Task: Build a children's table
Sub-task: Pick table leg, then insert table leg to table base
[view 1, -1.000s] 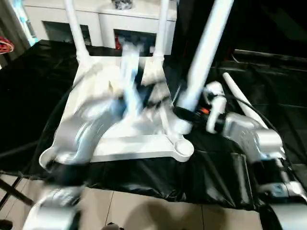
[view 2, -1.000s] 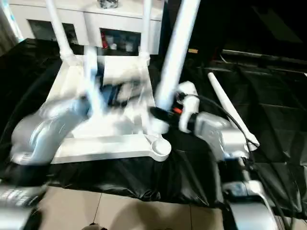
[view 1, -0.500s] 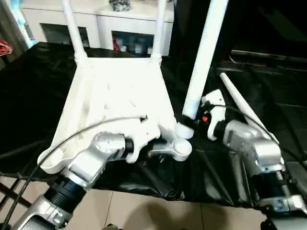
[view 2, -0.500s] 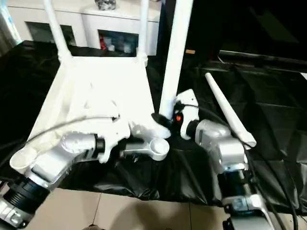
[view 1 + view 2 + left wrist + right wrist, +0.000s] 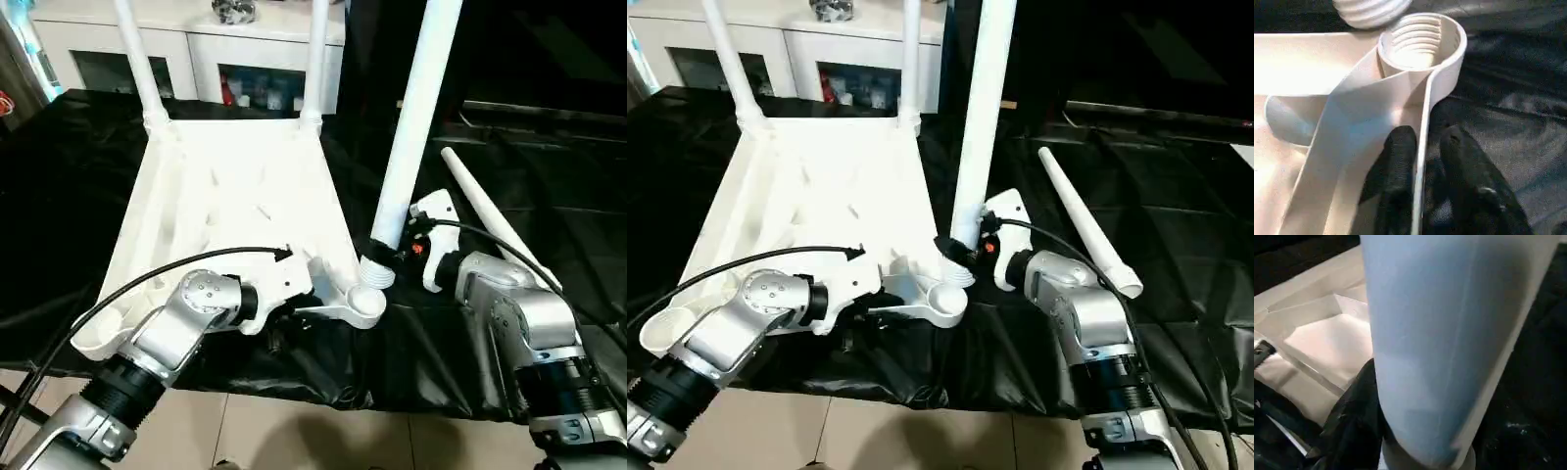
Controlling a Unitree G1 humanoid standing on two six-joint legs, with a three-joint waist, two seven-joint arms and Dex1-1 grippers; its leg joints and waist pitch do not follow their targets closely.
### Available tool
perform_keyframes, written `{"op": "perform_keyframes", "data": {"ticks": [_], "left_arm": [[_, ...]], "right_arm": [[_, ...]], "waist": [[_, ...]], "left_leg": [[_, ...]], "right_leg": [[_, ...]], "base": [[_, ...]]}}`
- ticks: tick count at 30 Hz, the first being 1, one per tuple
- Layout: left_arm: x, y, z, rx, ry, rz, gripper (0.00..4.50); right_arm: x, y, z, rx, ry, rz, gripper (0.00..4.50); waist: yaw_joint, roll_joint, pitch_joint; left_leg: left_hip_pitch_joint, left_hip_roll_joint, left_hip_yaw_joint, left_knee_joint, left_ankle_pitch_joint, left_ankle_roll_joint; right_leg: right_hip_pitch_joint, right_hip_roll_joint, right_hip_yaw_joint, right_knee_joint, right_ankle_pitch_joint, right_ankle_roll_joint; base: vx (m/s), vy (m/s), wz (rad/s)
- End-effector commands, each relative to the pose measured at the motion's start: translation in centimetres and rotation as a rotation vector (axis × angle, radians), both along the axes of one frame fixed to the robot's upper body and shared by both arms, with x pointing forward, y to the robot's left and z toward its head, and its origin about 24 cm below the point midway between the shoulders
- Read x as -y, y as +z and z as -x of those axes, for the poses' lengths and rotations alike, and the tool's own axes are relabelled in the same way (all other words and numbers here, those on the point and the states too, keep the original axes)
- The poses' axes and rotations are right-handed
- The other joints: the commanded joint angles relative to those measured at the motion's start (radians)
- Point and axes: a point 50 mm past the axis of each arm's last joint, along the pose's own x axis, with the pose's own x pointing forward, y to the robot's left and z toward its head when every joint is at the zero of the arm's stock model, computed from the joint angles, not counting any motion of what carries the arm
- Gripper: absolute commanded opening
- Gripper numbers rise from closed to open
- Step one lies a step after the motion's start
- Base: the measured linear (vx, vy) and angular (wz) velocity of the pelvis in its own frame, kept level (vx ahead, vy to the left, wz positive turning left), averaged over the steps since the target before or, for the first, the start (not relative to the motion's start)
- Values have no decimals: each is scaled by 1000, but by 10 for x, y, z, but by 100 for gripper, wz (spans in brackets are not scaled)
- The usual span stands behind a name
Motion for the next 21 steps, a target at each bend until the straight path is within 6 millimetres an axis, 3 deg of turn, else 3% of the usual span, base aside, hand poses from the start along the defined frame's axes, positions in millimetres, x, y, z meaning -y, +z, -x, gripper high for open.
{"op": "perform_keyframes", "data": {"ticks": [1, 7, 13, 21], "left_arm": [[-5, 2, -4, 15, -1, -26, 73], [-12, 5, -6, 19, -8, -46, 13], [-15, 4, -6, 9, -14, -47, 0], [-6, 7, -13, 3, 80, 41, 0]], "right_arm": [[0, 3, 1, 10, 8, 2, 190], [0, 3, 3, 7, 14, 0, 190], [-1, 2, 5, 4, 29, 2, 190], [1, 10, 8, -30, 108, -114, 190]], "waist": [[-1, 14, -73], [-1, 14, -74], [-8, 9, -77], [-9, 9, -74]], "left_leg": [[20, 18, -7, -75, -284, -40], [21, 19, -9, -76, -292, -43], [16, 18, -7, -75, -256, -35], [19, 20, -5, -74, -264, -21]], "right_leg": [[46, -68, 46, -86, -362, -135], [47, -69, 46, -86, -367, -136], [52, -69, 47, -79, -314, -157], [52, -69, 48, -83, -326, -162]], "base": [[0, 0, 0], [0, 0, 0], [0, 0, 0], [0, 0, 0]]}}
